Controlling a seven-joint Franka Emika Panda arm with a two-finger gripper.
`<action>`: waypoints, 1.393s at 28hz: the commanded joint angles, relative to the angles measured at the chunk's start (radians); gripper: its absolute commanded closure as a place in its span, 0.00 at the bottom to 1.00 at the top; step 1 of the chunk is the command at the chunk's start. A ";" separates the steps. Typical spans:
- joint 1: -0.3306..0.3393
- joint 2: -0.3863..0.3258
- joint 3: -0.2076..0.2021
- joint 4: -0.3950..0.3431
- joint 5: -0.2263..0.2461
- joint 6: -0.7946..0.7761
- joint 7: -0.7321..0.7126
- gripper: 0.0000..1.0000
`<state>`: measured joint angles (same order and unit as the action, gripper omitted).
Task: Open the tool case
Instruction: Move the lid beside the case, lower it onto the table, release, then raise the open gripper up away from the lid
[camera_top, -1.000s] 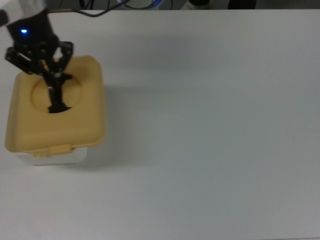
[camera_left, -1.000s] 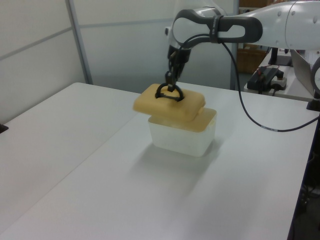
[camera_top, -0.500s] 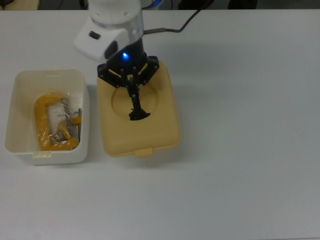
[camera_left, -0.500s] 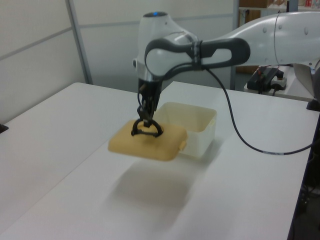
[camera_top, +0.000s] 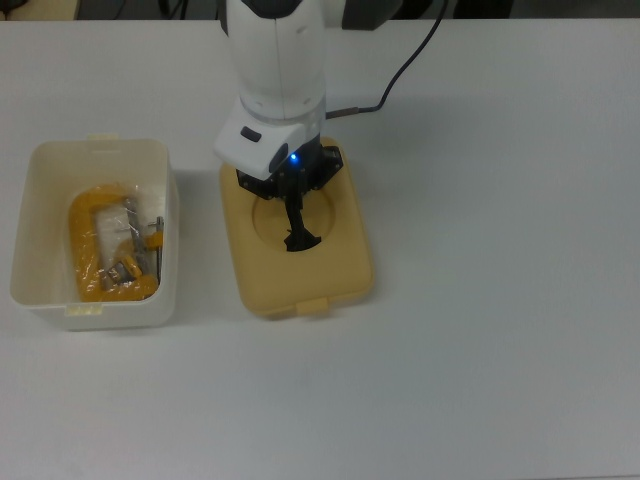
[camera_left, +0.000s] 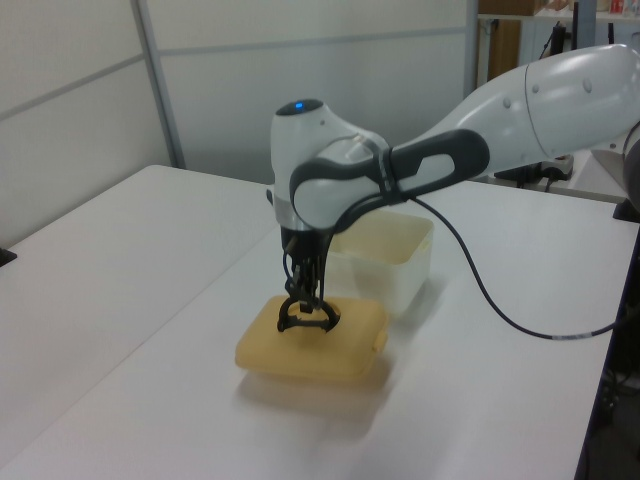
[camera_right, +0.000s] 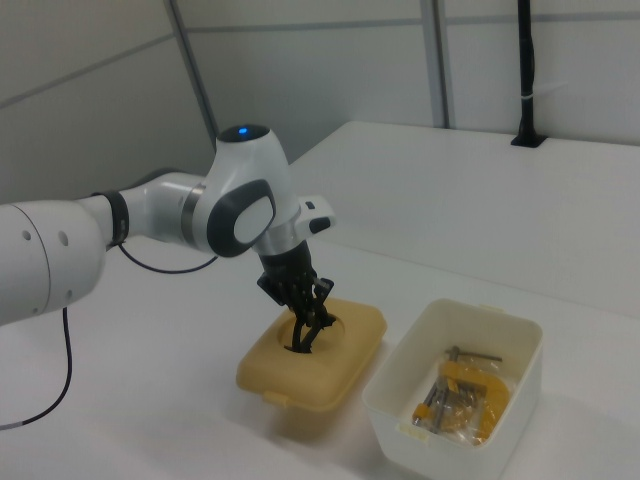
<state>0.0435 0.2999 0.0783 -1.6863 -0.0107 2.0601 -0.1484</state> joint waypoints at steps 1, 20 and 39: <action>0.016 -0.012 -0.012 -0.061 -0.043 0.072 0.015 1.00; 0.018 0.041 -0.012 -0.044 -0.092 0.086 0.058 0.74; -0.027 -0.087 -0.023 0.103 -0.071 -0.133 0.021 0.00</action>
<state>0.0272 0.2791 0.0636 -1.5900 -0.0817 1.9861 -0.1192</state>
